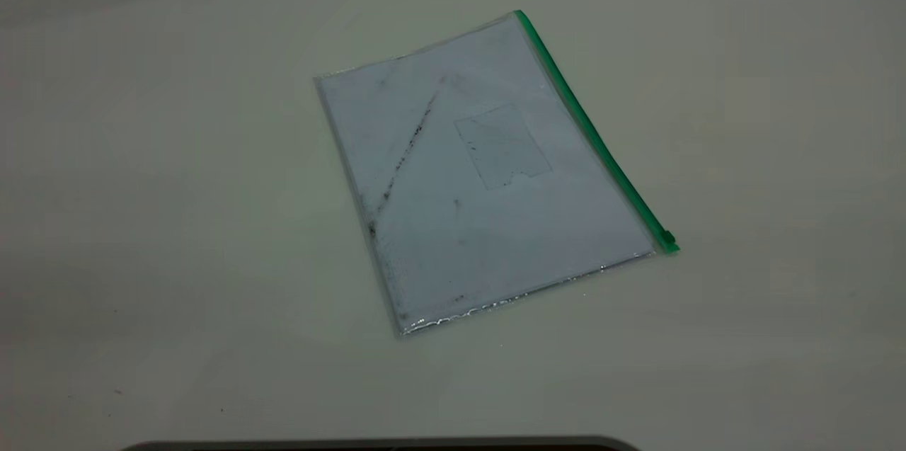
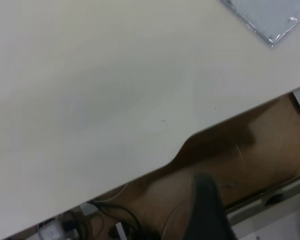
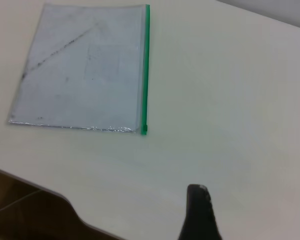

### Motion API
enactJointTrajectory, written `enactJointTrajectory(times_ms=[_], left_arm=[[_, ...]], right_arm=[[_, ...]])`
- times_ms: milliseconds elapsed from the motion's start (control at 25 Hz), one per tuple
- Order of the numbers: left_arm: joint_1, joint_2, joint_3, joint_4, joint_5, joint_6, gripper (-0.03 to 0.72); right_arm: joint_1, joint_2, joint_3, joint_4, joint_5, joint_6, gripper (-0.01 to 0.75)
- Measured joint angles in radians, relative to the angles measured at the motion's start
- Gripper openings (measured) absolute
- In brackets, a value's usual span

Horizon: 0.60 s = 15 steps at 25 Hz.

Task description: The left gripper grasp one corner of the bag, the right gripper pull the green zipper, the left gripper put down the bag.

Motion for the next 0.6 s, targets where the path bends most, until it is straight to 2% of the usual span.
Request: enactJointTrajectory(times_ms=[320, 440, 600], left_arm=[[0.004, -0.005, 0.000, 0.000, -0.003, 0.001, 0.581], [0.086, -0.050, 0.000, 0.002, -0.003, 0.004, 0.581], [0.252, -0.148, 0.000, 0.026, -0.003, 0.000, 0.581]], right_arm=[[0.000, 0.000, 0.000, 0.000, 0.000, 0.001, 0.585], [0.000, 0.000, 0.000, 0.000, 0.000, 0.001, 0.585], [0.000, 0.000, 0.000, 0.000, 0.000, 0.001, 0.585]])
